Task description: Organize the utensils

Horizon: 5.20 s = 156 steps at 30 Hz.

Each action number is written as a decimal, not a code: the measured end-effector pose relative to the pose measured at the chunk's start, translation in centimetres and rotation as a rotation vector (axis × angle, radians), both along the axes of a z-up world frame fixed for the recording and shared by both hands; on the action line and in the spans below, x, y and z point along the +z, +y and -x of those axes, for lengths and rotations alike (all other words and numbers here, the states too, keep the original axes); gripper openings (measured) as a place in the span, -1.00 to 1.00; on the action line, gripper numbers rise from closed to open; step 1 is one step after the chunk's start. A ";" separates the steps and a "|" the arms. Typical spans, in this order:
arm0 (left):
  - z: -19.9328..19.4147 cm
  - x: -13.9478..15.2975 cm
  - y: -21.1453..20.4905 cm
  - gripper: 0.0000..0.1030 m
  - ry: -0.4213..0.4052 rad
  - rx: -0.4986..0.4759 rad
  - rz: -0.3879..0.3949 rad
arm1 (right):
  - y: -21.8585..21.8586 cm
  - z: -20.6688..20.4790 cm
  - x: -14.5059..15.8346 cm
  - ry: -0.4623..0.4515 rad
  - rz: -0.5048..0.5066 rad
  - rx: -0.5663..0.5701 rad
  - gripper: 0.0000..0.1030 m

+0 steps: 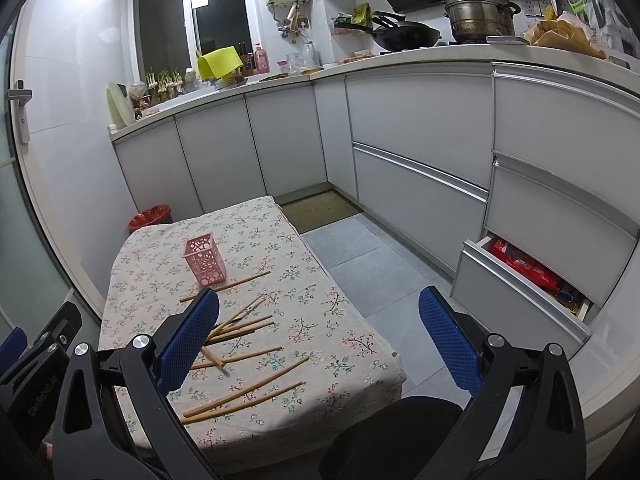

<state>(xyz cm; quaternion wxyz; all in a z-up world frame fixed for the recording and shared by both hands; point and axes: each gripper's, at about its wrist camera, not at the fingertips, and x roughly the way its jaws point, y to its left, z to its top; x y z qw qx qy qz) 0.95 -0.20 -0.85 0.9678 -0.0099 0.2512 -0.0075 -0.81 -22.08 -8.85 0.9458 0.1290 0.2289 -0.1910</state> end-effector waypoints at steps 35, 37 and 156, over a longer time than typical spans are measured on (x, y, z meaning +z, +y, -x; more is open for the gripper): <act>-0.2 -0.4 0.6 0.87 0.017 0.009 0.002 | -0.3 0.2 -0.4 0.020 -0.004 -0.004 0.86; -0.2 -0.4 0.6 0.87 0.017 0.010 0.002 | -0.3 0.1 -0.3 0.020 -0.003 -0.003 0.86; -20.7 1.0 11.9 -0.88 -0.174 -0.134 -0.069 | 20.2 -35.9 -16.4 0.848 0.125 1.059 -0.07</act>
